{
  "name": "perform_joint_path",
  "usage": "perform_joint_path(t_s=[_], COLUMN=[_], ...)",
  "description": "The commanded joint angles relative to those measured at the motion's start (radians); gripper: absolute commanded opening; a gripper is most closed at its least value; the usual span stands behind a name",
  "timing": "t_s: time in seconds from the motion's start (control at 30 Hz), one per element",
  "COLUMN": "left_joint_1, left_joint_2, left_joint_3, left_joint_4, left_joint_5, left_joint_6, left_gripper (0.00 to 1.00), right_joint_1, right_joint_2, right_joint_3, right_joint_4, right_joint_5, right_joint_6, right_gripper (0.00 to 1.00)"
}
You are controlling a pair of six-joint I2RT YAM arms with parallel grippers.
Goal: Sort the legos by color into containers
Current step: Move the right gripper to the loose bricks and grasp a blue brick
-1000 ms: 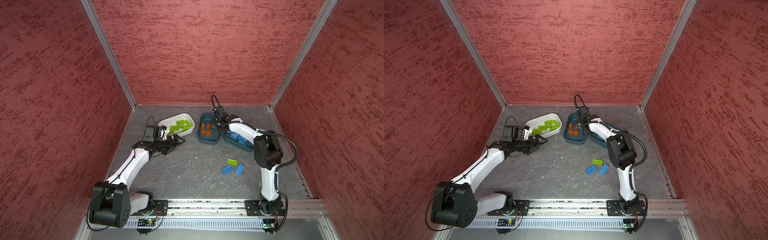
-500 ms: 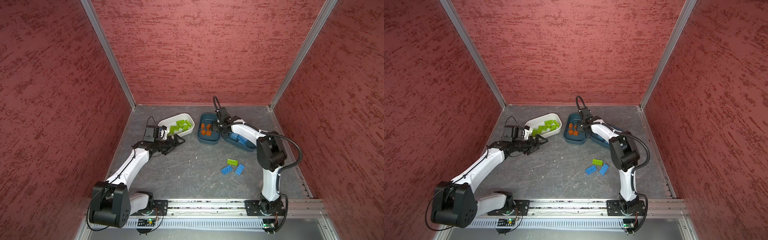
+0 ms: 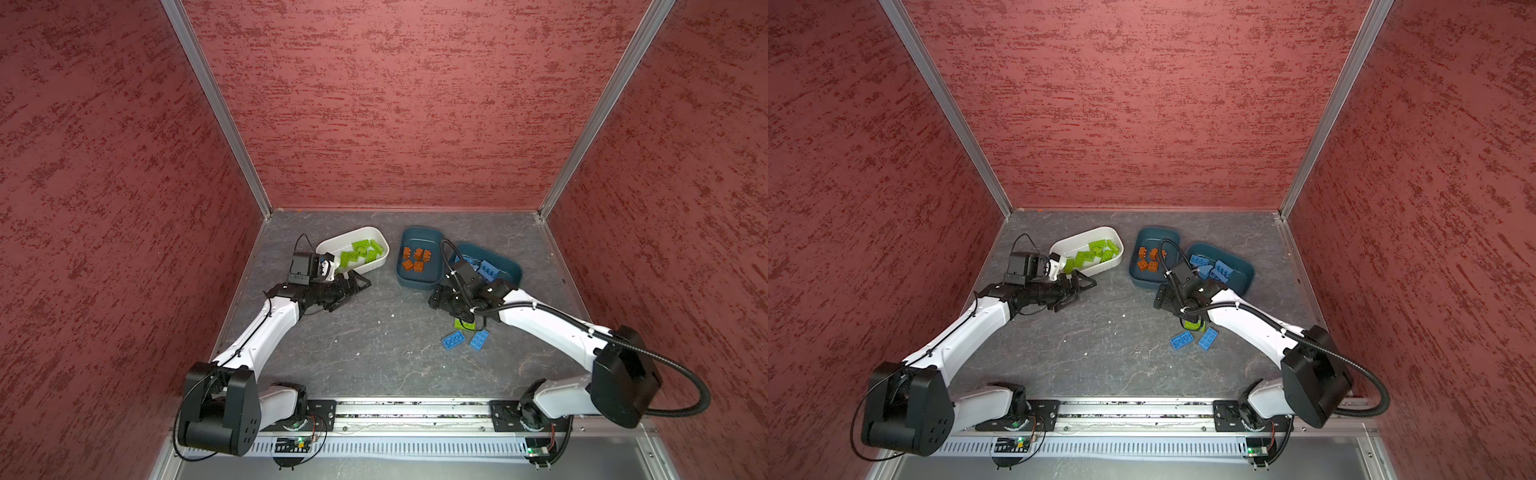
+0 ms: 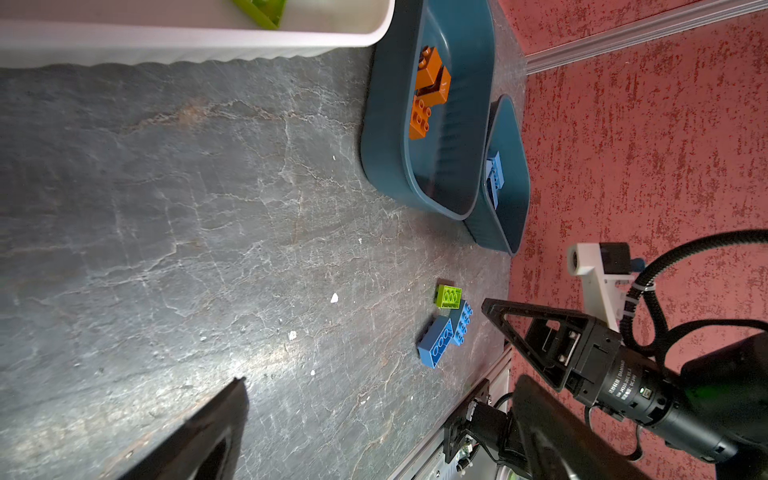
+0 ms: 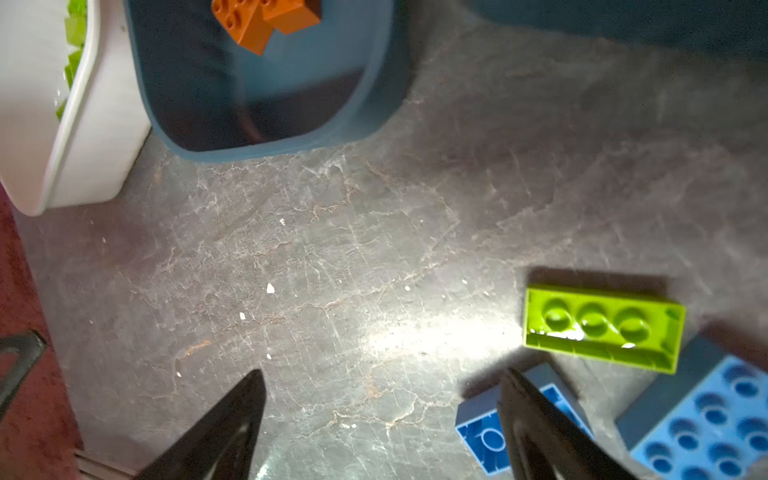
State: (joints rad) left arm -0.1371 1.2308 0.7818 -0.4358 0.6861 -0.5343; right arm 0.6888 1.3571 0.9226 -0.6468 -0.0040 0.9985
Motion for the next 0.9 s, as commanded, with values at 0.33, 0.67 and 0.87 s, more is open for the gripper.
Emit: perform_joint_path(t_s=[0.33, 0.67, 0.87], left_joint_1=[-0.006, 0.000, 0.001], left_joint_2=[0.011, 0.004, -0.003], left_joint_3=[-0.025, -0.028, -0.031], left_joint_4=[0.047, 0.037, 0.041], left_joint_5=[0.002, -0.002, -0.002], left_joint_6=[0.025, 0.039, 0.038], left_gripper=[1.00, 1.00, 1.00], right_joint_1=[0.120, 0.101, 0.103], right_joint_2=[-0.098, 0.036, 0.131], right_joint_3=[-0.251, -0.217, -0.140], right_joint_4=[0.032, 0.081, -0.030], right_joint_5=[0.067, 0.108, 0.149], right_joint_6=[0.567, 0.565, 0.489], right_gripper=[0.82, 0.65, 0.45])
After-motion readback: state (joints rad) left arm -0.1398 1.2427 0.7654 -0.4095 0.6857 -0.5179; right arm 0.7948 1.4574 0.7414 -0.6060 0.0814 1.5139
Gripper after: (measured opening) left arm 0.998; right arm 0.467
